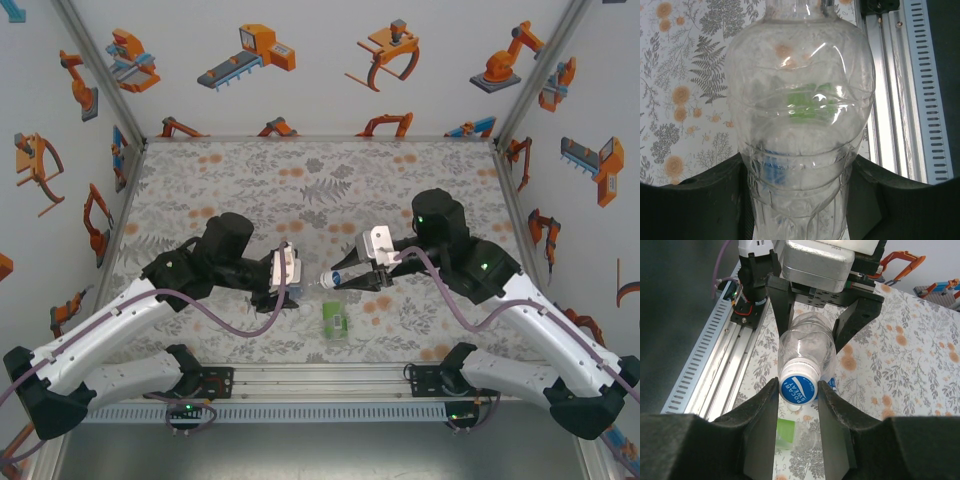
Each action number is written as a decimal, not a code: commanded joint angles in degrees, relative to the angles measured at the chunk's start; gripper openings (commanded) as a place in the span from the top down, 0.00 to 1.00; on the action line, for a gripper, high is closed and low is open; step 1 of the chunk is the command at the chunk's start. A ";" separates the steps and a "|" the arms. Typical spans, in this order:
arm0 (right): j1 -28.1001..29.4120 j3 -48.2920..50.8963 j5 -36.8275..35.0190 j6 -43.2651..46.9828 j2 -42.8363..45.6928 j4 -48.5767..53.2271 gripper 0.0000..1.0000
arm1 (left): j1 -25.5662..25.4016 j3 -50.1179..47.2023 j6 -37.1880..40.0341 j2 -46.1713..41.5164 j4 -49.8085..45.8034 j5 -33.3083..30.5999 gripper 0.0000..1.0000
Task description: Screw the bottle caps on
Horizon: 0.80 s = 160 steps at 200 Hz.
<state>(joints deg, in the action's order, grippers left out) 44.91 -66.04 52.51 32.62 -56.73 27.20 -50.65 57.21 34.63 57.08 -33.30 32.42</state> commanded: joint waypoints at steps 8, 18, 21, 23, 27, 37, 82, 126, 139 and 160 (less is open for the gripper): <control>0.71 2.47 -0.40 -3.92 1.16 -3.52 0.70 | -0.45 2.25 -0.74 0.21 1.09 1.85 1.00; 0.71 3.44 -1.78 -7.54 1.71 -5.31 0.75 | -0.41 2.28 -0.85 0.40 1.42 1.64 1.00; 0.69 3.90 -2.42 -9.43 1.88 -6.19 0.77 | -0.43 2.16 -0.87 0.46 1.56 1.58 1.00; 0.70 4.03 -2.64 -9.86 1.97 -6.41 0.77 | -0.42 2.17 -0.94 0.46 1.68 1.59 1.00; 0.70 4.61 -3.46 -12.07 2.24 -7.36 0.80 | -0.41 2.14 -1.03 0.53 1.97 1.39 1.00; 0.71 6.28 -6.33 -19.54 2.89 -10.56 0.87 | -0.41 1.81 -1.34 0.83 3.20 0.47 1.00; 0.75 13.46 -33.52 -68.43 6.09 -15.71 1.00 | -0.41 -1.12 -3.79 2.99 12.56 -6.18 1.00; 0.71 16.86 -39.47 -104.64 5.61 -8.62 1.00 | -0.49 -0.42 -3.22 7.00 16.52 -9.54 1.00; 0.71 16.98 -38.57 -107.44 5.09 -9.80 1.00 | -0.44 -0.06 -2.68 7.80 16.91 -9.84 1.00; 0.71 15.20 -40.37 -106.08 4.94 -7.54 1.00 | -0.44 0.42 -1.82 8.47 16.95 -9.95 1.00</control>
<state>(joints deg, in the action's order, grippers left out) 44.75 -50.19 13.32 -62.52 -50.89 15.62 -50.59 55.68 32.23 65.28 -26.04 21.39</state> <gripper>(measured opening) 0.343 0.552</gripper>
